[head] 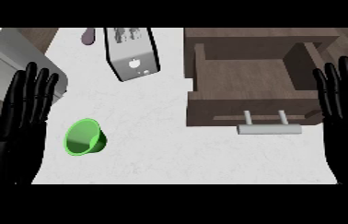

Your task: Pick up the cup, place it into the drawer and close the drawer

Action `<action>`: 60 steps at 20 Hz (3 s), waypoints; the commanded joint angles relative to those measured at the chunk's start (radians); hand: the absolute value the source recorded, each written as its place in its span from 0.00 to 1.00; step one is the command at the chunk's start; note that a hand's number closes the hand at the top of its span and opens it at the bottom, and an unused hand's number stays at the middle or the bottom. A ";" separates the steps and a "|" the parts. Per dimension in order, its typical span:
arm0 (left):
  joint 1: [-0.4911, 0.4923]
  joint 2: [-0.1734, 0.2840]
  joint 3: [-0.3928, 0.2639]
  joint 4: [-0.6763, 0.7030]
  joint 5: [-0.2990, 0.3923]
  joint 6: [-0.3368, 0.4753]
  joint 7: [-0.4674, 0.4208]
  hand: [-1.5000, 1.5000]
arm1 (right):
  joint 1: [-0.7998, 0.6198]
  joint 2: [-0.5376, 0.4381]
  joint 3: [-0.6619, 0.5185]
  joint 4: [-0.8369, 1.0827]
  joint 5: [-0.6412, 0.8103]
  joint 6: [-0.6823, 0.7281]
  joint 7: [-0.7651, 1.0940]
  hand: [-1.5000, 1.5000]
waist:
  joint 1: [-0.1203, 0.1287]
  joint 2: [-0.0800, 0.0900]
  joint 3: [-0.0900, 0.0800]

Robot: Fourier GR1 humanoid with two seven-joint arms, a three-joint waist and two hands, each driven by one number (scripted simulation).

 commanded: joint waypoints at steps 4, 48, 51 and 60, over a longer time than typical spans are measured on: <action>-0.012 0.157 -0.001 0.019 0.355 -0.380 -0.080 0.00 | -0.002 0.012 0.046 -0.022 0.021 0.006 -0.006 0.00 | 0.006 0.022 -0.007; -0.395 0.315 0.056 1.606 -0.073 -0.740 -0.852 0.00 | -0.237 -0.089 -0.052 0.239 -0.103 0.187 0.054 0.00 | -0.030 0.039 -0.009; -0.372 0.358 0.044 1.618 -0.076 -0.750 -0.925 0.00 | -0.322 -0.095 -0.072 0.293 -0.102 0.166 0.077 0.00 | -0.016 0.045 -0.011; -0.396 0.293 0.001 1.672 -0.071 -0.675 -0.965 0.00 | -0.275 -0.108 -0.063 0.221 -0.124 0.185 0.133 0.00 | -0.042 0.042 -0.012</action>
